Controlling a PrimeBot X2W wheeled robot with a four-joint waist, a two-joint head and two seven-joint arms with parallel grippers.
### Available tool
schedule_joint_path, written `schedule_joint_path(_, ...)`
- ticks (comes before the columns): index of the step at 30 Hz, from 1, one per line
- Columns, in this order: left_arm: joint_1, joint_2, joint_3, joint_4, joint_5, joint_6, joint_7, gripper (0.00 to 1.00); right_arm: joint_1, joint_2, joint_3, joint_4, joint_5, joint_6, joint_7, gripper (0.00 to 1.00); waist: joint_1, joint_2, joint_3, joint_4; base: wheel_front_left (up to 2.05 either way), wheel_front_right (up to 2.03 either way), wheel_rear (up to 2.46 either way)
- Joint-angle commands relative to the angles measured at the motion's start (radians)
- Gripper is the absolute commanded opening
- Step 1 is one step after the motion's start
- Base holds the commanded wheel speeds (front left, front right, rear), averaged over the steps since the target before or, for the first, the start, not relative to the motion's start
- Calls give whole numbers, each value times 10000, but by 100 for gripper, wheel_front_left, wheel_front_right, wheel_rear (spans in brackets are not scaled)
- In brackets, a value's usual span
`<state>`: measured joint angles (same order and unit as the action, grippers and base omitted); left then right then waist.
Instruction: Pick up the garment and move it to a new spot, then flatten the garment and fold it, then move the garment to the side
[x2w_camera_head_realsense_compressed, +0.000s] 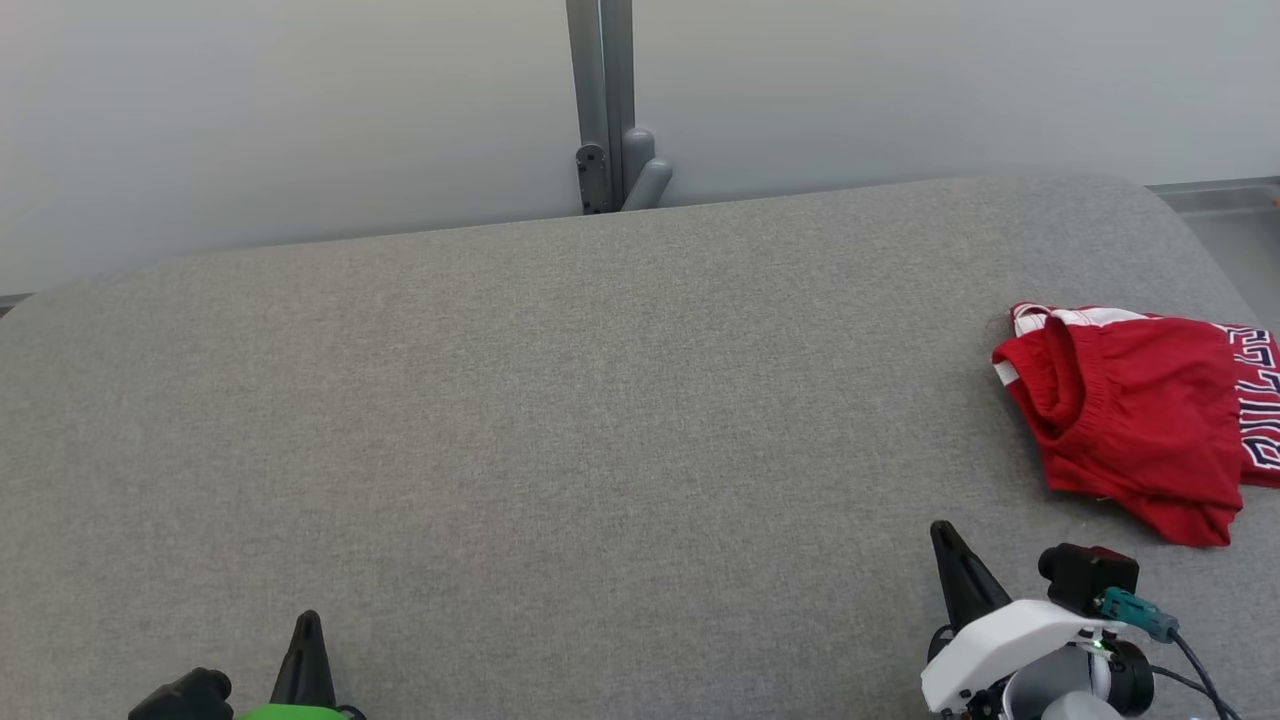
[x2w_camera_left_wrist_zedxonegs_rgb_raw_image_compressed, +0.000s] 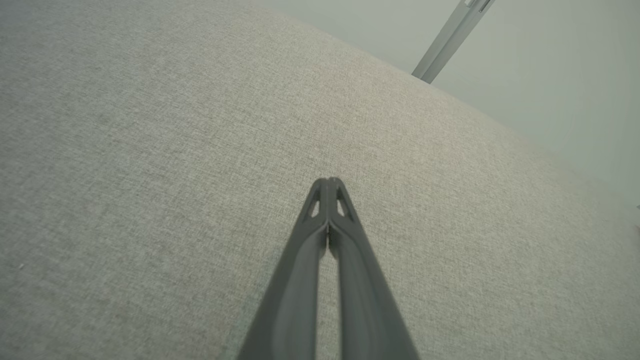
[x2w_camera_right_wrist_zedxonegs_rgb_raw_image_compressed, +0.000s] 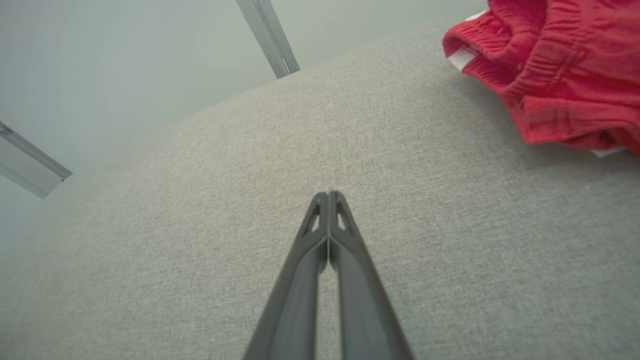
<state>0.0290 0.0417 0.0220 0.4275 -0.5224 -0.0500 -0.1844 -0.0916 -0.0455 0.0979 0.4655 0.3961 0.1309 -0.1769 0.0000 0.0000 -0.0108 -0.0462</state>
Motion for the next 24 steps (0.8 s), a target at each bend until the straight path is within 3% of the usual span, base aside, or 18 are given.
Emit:
schedule_joint_path(1, -315, 37, 48, -193, -368, -80, 77, 0, -222, -20, -100, -233, 404, 0, 71, 0, 0, 0, 1, 5, 0, 0, 0)
schedule_joint_path(24, -689, 61, 308, -738, -3746, -320, 968, 0, -274, -34, -779, -857, 4165, -1, 1019, 0, 0, 0, 32, 107, 0, 0, 0)
